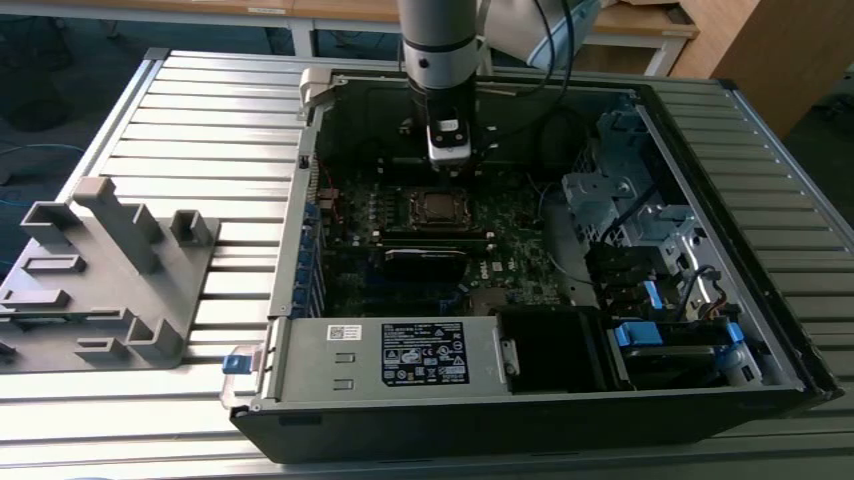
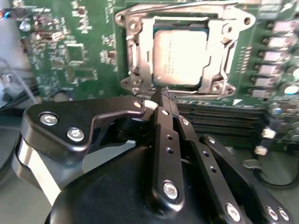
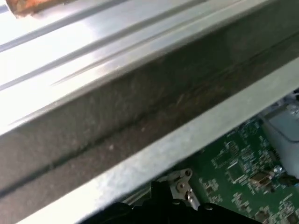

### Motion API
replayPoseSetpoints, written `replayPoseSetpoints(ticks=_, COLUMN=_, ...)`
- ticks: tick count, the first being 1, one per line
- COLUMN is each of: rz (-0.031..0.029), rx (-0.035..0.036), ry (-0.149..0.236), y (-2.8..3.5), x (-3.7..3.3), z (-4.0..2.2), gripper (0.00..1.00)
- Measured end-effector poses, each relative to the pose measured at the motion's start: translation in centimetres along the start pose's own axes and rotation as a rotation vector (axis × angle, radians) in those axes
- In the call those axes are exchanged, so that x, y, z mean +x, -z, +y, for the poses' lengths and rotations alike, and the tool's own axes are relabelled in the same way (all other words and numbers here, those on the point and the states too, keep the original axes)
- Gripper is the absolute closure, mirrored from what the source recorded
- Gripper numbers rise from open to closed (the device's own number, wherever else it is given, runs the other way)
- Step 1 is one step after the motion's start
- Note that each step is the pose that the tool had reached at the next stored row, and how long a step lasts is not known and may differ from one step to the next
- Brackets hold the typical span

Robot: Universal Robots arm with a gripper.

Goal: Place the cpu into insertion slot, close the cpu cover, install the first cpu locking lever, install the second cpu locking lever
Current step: 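Install the first cpu locking lever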

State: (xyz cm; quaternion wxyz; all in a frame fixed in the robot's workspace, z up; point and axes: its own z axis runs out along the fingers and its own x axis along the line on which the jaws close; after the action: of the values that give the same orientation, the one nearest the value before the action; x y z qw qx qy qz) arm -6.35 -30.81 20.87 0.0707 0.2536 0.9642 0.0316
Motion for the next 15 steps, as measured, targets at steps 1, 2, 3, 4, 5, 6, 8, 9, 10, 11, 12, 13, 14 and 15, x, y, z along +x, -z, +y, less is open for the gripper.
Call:
replayPoseSetpoints(ticks=1, rz=0.0067, rx=0.0110, ry=0.001, y=-0.02, x=0.00, z=0.00, gripper=0.89)
replayPoseSetpoints(ticks=2, rz=0.0152, rx=0.0225, ry=0.001, y=-0.03, x=0.00, z=0.00, gripper=0.89)
replayPoseSetpoints(ticks=3, rz=0.0250, rx=0.0351, ry=0.002, y=-0.04, x=0.00, z=0.00, gripper=0.89)
replayPoseSetpoints(ticks=4, rz=0.0331, rx=0.0453, ry=0.003, y=-0.05, x=0.00, z=0.00, gripper=0.89)
replayPoseSetpoints(ticks=5, rz=0.0334, rx=0.0462, ry=0.003, y=-0.04, x=0.01, z=-0.01, gripper=0.89)
replayPoseSetpoints(ticks=6, rz=0.0335, rx=0.0466, ry=0.003, y=-0.04, x=0.00, z=-0.01, gripper=0.89)
replayPoseSetpoints(ticks=8, rz=0.0332, rx=0.0468, ry=0.003, y=-0.05, x=0.00, z=0.00, gripper=0.89)
replayPoseSetpoints(ticks=9, rz=0.0332, rx=0.0469, ry=0.003, y=-0.05, x=0.00, z=0.00, gripper=0.89)
replayPoseSetpoints(ticks=10, rz=0.0335, rx=0.0465, ry=0.007, y=-0.05, x=0.00, z=-0.01, gripper=0.89)
replayPoseSetpoints(ticks=11, rz=0.0342, rx=0.0455, ry=0.017, y=-0.05, x=0.01, z=-0.01, gripper=0.89)
replayPoseSetpoints(ticks=12, rz=0.0350, rx=0.0444, ry=0.031, y=-0.06, x=0.00, z=-0.01, gripper=0.89)
replayPoseSetpoints(ticks=13, rz=0.0357, rx=0.0436, ry=0.046, y=-0.06, x=0.00, z=-0.01, gripper=0.89)
replayPoseSetpoints(ticks=14, rz=0.0364, rx=0.0427, ry=0.062, y=-0.06, x=0.00, z=-0.01, gripper=0.89)
replayPoseSetpoints(ticks=15, rz=0.0371, rx=0.0421, ry=0.078, y=-0.06, x=0.00, z=-0.01, gripper=0.89)
